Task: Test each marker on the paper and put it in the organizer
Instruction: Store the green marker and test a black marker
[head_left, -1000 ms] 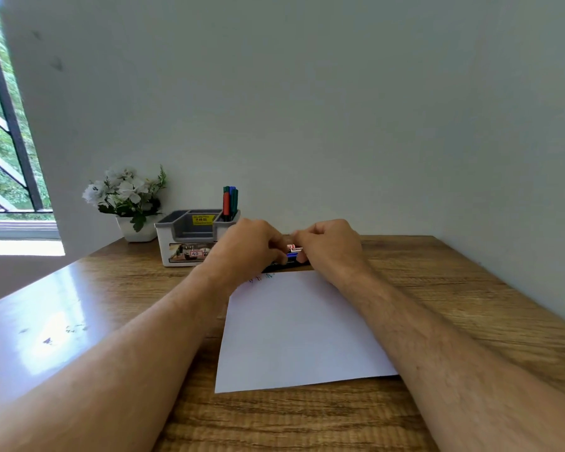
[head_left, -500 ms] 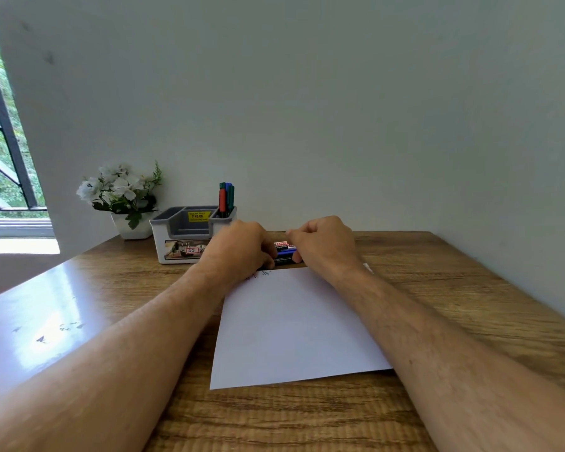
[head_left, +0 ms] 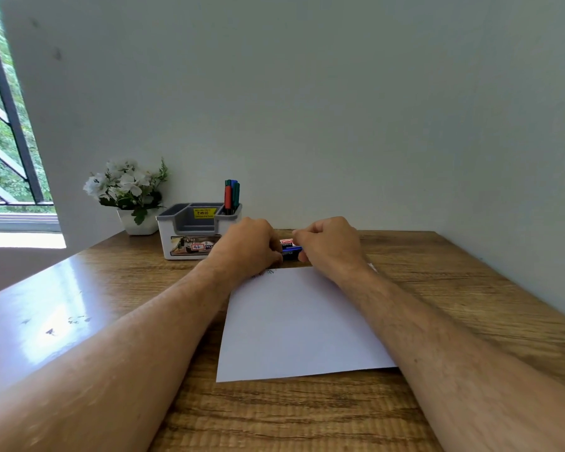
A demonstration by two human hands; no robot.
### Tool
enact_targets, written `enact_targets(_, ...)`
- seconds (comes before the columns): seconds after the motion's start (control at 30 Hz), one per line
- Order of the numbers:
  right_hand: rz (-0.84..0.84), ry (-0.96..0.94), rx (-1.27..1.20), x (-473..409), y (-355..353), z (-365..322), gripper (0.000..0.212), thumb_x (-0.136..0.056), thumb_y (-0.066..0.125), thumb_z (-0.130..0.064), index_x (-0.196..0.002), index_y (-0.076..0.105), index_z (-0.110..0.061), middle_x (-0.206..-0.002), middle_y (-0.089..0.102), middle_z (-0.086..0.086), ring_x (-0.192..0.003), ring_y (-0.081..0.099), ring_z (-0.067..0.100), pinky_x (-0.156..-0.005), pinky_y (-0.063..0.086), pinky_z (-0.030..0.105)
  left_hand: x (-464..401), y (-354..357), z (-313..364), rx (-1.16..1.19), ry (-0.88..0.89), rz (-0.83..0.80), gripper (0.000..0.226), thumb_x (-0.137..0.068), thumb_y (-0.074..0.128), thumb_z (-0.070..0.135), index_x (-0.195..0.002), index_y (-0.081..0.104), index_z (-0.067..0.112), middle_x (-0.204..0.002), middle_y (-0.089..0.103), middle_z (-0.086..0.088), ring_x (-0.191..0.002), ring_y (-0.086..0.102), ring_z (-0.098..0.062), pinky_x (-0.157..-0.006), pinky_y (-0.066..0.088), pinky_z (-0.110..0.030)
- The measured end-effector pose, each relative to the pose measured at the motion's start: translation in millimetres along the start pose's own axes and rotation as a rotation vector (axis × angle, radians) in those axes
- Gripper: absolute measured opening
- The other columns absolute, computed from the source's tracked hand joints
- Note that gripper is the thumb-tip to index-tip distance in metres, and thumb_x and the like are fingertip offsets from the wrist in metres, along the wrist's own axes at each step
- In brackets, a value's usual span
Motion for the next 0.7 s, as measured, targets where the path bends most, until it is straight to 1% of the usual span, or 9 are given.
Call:
enact_targets(0.07, 0.026, 0.003, -0.002, 0, -2, -1, 0.022, -0.085, 0.069, -0.033, -0.069, 0.072, -0.019, -0.058, 0.07, -0.006, -0.061, 0.067, 0.006, -0.046, 0.04, 0.018, 1, -9, 1, 0.093, -0.007, 0.073, 0.01, -0.084, 0.071, 0.03, -0.089, 0.078, 0.024, -0.08, 0.072, 0.008, -0.071, 0.063, -0.007, -0.07, 0.057, -0.027)
enact_targets(0.13, 0.085, -0.003, -0.013, -1, -9, -3, 0.02, -0.085, 0.068, -0.034, -0.071, 0.07, -0.02, -0.066, 0.07, -0.007, -0.06, 0.062, 0.004, -0.041, 0.036, 0.015, 3, -19, 0, 0.238, -0.044, 0.154, 0.008, -0.08, 0.074, 0.031, -0.082, 0.077, 0.025, -0.072, 0.07, 0.012, -0.067, 0.064, -0.005, -0.064, 0.056, -0.025)
enact_targets(0.2, 0.137, 0.01, -0.064, 0, -16, -3, 0.019, -0.086, 0.067, -0.036, -0.074, 0.065, -0.022, -0.071, 0.067, -0.008, -0.057, 0.058, 0.003, -0.036, 0.033, 0.012, 5, -25, -3, 0.429, -0.108, 0.192, 0.008, -0.078, 0.076, 0.033, -0.079, 0.078, 0.025, -0.068, 0.071, 0.013, -0.067, 0.066, -0.003, -0.064, 0.056, -0.024)
enact_targets(0.27, 0.144, 0.033, -0.137, 0, -19, -2, 0.023, -0.09, 0.063, -0.041, -0.075, 0.061, -0.024, -0.073, 0.067, -0.004, -0.054, 0.057, 0.01, -0.041, 0.038, 0.018, 5, -23, -1, 0.638, -0.168, 0.145, 0.01, -0.076, 0.079, 0.033, -0.078, 0.079, 0.023, -0.07, 0.073, 0.008, -0.066, 0.066, -0.005, -0.065, 0.057, -0.025)
enact_targets(0.33, 0.127, 0.068, -0.244, 1, -19, -1, 0.026, -0.094, 0.057, -0.044, -0.083, 0.062, -0.021, -0.079, 0.07, -0.002, -0.049, 0.06, 0.012, -0.048, 0.042, 0.025, 7, -18, 6, 0.854, -0.203, 0.038, 0.011, -0.075, 0.081, 0.028, -0.078, 0.08, 0.018, -0.075, 0.075, -0.002, -0.066, 0.066, -0.011, -0.064, 0.059, -0.027)
enact_targets(0.4, 0.115, 0.094, -0.314, 1, -19, -1, 0.026, -0.099, 0.052, -0.042, -0.094, 0.062, -0.018, -0.084, 0.071, -0.002, -0.038, 0.059, 0.006, -0.044, 0.042, 0.024, 9, -14, 14, 0.985, -0.213, -0.032, 0.013, -0.075, 0.082, 0.025, -0.08, 0.079, 0.013, -0.081, 0.076, -0.009, -0.068, 0.067, -0.014, -0.062, 0.056, -0.025)
enact_targets(0.43, 0.111, 0.097, -0.321, 2, -19, -1, 0.026, -0.1, 0.05, -0.04, -0.096, 0.062, -0.018, -0.084, 0.071, -0.002, -0.036, 0.058, 0.004, -0.042, 0.042, 0.023, 10, -12, 17, 1.025, -0.219, -0.052, 0.015, -0.075, 0.082, 0.024, -0.082, 0.079, 0.011, -0.083, 0.076, -0.01, -0.068, 0.068, -0.014, -0.062, 0.055, -0.023)
enact_targets(0.6, 0.081, 0.12, -0.395, 1, -16, -1, 0.029, -0.1, 0.051, -0.036, -0.086, 0.069, -0.018, -0.076, 0.071, -0.001, -0.044, 0.061, 0.008, -0.047, 0.047, 0.026, 12, -7, 21, 1.15, -0.228, -0.119, 0.023, -0.076, 0.082, 0.02, -0.092, 0.077, 0.004, -0.087, 0.076, -0.013, -0.07, 0.071, -0.016, -0.056, 0.055, -0.021)
enact_targets(0.7, 0.072, 0.132, -0.438, 1, -16, -2, 0.027, -0.095, 0.055, -0.038, -0.084, 0.071, -0.019, -0.075, 0.071, 0.0, -0.057, 0.065, 0.014, -0.042, 0.046, 0.022, 11, -6, 21, 1.185, -0.205, -0.158, 0.023, -0.079, 0.08, 0.02, -0.094, 0.076, 0.004, -0.09, 0.076, -0.013, -0.07, 0.071, -0.016, -0.056, 0.056, -0.021)
Point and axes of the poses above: each hand's wrist, its own x-axis away from the middle knuckle, its own y-axis out of the palm, z = x × y, the point moved 7 cm from there along -x, towards the middle knuckle
